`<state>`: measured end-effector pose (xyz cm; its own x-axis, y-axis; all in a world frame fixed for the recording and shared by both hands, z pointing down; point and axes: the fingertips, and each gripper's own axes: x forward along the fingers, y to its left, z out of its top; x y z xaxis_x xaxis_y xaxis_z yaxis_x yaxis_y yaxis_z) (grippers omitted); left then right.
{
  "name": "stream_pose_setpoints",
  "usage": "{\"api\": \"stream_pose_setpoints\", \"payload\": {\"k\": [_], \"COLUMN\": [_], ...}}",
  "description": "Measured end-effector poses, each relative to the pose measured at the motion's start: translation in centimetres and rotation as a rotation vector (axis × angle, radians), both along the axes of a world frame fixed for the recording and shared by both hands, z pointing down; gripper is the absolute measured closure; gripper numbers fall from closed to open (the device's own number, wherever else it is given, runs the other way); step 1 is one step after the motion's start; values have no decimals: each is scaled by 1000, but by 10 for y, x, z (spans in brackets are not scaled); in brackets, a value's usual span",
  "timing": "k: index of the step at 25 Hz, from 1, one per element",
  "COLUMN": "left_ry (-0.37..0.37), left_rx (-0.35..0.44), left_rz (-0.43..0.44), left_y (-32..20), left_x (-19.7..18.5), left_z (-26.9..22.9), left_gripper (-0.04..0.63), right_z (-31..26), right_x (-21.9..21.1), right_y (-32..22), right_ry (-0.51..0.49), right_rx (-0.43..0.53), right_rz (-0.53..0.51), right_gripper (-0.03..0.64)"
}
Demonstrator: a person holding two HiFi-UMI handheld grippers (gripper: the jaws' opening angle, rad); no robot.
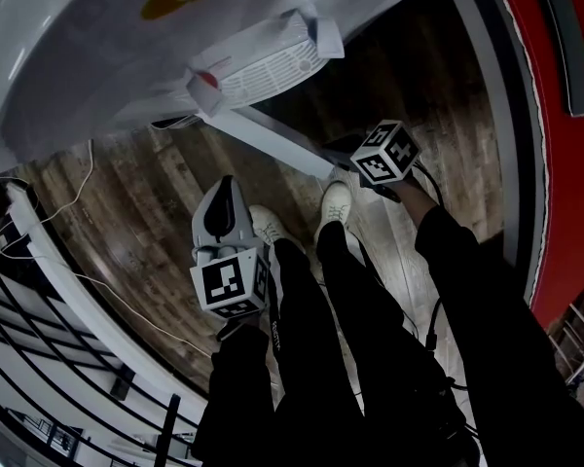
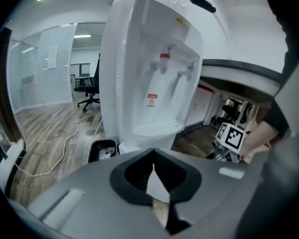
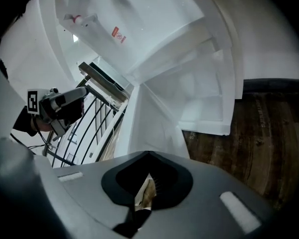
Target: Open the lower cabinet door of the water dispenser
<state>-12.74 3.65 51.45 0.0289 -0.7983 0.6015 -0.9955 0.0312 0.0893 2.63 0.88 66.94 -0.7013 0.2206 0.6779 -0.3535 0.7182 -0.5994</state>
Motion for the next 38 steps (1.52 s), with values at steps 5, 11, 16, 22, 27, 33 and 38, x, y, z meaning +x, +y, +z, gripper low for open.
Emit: {"api": "stream_pose_setpoints", "payload": {"k": [5, 11, 16, 22, 27, 33, 38], "left_ry": [28, 109, 134, 150, 198, 239, 233], "left_rx": [-7, -65, -98, -172, -229, -309, -338], "left_rz": [-38, -41, -47, -55, -46, -20, -14], "left_y": [5, 13, 17, 20, 26, 33, 39], "left_x": [-6, 0, 3, 1, 8, 16, 16], "left_z": [4, 18, 26, 42, 57, 75, 81], "left_gripper": [588, 588, 588, 588, 588, 588, 588], "right_z": [-6, -13, -17, -20, -20, -20, -21], "right_x": [-11, -23, -25, -27, -29, -34, -37], "right_y": [30, 59, 71, 84, 92, 108, 120], "right_ry": [-24, -40, -48, -59, -62, -66, -69], "right_rx": [-16, -9, -6, -13, -16, -24, -28], "right_rz": [-100, -219, -286, -336, -352, -403, -446], "right_gripper": [618, 618, 618, 618, 618, 618, 618]}}
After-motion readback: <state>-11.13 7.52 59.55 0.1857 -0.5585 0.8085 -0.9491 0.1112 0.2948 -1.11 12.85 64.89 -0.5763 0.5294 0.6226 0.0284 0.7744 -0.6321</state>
